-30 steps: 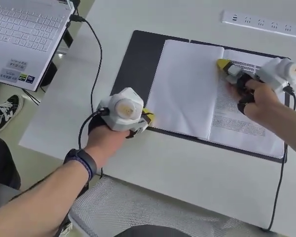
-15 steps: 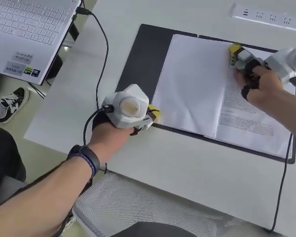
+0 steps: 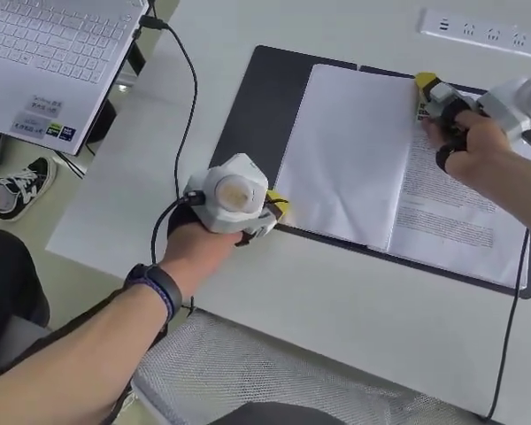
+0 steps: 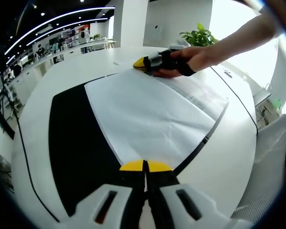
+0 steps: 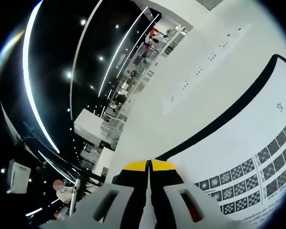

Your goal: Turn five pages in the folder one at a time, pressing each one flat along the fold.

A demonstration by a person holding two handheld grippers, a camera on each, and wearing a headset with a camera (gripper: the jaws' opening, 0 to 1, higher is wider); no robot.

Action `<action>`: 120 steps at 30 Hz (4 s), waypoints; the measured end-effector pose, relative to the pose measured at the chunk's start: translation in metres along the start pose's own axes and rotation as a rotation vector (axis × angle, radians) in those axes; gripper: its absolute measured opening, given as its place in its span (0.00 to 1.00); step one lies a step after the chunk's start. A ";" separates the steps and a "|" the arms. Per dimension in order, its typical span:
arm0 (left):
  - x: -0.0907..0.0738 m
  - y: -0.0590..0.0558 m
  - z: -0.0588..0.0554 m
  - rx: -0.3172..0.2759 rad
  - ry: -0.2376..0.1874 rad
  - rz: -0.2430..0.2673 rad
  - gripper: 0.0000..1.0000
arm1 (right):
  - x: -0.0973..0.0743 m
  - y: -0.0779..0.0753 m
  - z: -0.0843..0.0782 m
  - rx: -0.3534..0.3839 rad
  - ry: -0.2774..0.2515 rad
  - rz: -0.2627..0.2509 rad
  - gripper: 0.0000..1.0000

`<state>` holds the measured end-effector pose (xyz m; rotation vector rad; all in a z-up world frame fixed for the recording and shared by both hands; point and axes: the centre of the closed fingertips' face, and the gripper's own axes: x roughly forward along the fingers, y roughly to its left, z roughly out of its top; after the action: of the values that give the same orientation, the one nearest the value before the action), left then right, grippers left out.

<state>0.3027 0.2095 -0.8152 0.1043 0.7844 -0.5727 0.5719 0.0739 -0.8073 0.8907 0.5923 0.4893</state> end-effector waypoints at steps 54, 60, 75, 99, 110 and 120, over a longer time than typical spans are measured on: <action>-0.012 -0.012 0.005 -0.004 -0.012 0.004 0.00 | -0.165 0.056 -0.143 -0.314 0.344 0.228 0.00; -0.013 -0.012 0.005 -0.008 -0.012 0.005 0.00 | -0.182 0.058 -0.156 -0.295 0.347 0.228 0.00; 0.000 -0.002 -0.002 0.001 -0.015 0.003 0.00 | -0.212 0.052 -0.179 -0.304 0.404 0.221 0.00; 0.001 -0.004 -0.004 -0.015 0.028 0.017 0.00 | -0.227 0.040 -0.182 -0.273 0.384 0.144 0.00; -0.012 -0.020 0.007 -0.031 0.007 -0.013 0.15 | -0.244 0.042 -0.150 -0.374 0.342 0.116 0.09; -0.036 -0.032 0.025 -0.011 -0.034 -0.034 0.30 | -0.276 0.030 -0.125 -0.456 0.310 0.056 0.26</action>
<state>0.2817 0.1911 -0.7686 0.0705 0.7572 -0.6011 0.2819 -0.0094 -0.7694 0.3996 0.7011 0.7854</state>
